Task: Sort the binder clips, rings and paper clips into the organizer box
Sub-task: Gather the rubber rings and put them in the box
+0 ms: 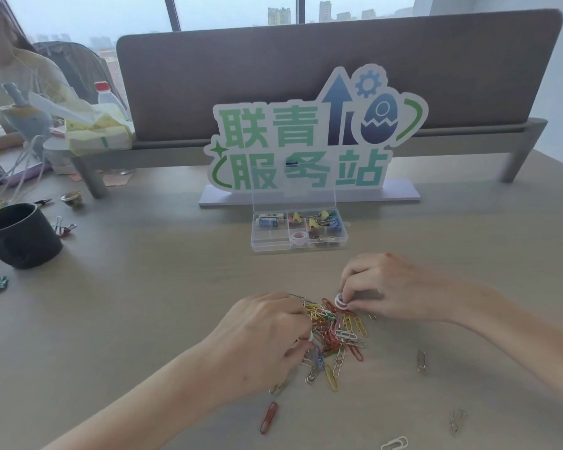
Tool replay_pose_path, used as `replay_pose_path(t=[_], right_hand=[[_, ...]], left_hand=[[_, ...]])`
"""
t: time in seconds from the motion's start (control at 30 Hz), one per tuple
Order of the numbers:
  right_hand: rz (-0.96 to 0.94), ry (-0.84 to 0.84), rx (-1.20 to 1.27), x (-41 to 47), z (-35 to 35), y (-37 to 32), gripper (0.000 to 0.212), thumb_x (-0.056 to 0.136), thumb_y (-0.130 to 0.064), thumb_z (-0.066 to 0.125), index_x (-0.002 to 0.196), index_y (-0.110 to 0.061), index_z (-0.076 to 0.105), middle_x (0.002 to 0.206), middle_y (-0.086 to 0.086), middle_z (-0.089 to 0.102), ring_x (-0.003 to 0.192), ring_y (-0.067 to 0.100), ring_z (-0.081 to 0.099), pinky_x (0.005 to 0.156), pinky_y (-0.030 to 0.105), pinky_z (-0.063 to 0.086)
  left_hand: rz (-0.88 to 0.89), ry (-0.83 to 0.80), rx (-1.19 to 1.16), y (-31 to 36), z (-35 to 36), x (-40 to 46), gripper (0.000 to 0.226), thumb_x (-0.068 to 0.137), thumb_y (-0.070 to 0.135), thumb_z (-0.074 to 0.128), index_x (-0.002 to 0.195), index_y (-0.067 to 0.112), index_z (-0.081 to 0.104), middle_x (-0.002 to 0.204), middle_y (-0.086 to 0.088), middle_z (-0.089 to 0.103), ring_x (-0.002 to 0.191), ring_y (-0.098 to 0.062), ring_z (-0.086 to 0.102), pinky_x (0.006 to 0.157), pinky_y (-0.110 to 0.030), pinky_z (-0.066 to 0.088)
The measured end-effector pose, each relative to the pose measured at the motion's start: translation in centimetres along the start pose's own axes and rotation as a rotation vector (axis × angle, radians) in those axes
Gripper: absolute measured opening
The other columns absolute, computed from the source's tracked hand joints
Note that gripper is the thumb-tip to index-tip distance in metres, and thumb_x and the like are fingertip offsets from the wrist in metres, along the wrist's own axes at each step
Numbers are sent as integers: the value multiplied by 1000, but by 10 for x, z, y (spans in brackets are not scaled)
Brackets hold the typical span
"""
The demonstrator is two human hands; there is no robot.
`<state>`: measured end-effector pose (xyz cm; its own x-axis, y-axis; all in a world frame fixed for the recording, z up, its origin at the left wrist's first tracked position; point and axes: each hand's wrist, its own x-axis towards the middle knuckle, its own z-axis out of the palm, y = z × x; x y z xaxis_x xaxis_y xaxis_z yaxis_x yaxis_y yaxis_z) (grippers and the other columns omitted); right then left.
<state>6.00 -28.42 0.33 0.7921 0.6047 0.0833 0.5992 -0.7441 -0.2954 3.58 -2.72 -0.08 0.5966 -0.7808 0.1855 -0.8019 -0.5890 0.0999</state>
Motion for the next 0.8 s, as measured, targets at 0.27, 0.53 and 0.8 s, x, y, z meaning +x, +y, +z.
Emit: replay_pose_path(t=[0.27, 0.53, 0.8], right_hand=[[-46, -55, -101, 6, -1, -9, 7, 90, -35, 65, 93, -31, 70, 103, -16, 61, 86, 4, 59, 73, 30, 49], [1, -48, -89, 10, 8, -9, 7, 82, -25, 63, 77, -21, 61, 97, -14, 58, 75, 7, 56, 67, 27, 47], [97, 25, 110, 9, 3, -3, 10, 81, -24, 66, 74, -28, 60, 79, -13, 63, 70, 4, 56, 65, 18, 47]], left_hand=[[-174, -74, -27, 10, -4, 9, 16, 82, 36, 53, 87, 25, 63, 94, 9, 59, 92, -13, 55, 73, -32, 49], [-233, -72, -77, 12, -6, 15, 14, 75, 37, 58, 84, 26, 63, 91, 10, 58, 85, -12, 55, 73, -30, 49], [-453, 67, -613, -8, -14, 17, 7, 66, 30, 68, 64, 24, 64, 73, 7, 73, 57, 2, 59, 60, -19, 51]])
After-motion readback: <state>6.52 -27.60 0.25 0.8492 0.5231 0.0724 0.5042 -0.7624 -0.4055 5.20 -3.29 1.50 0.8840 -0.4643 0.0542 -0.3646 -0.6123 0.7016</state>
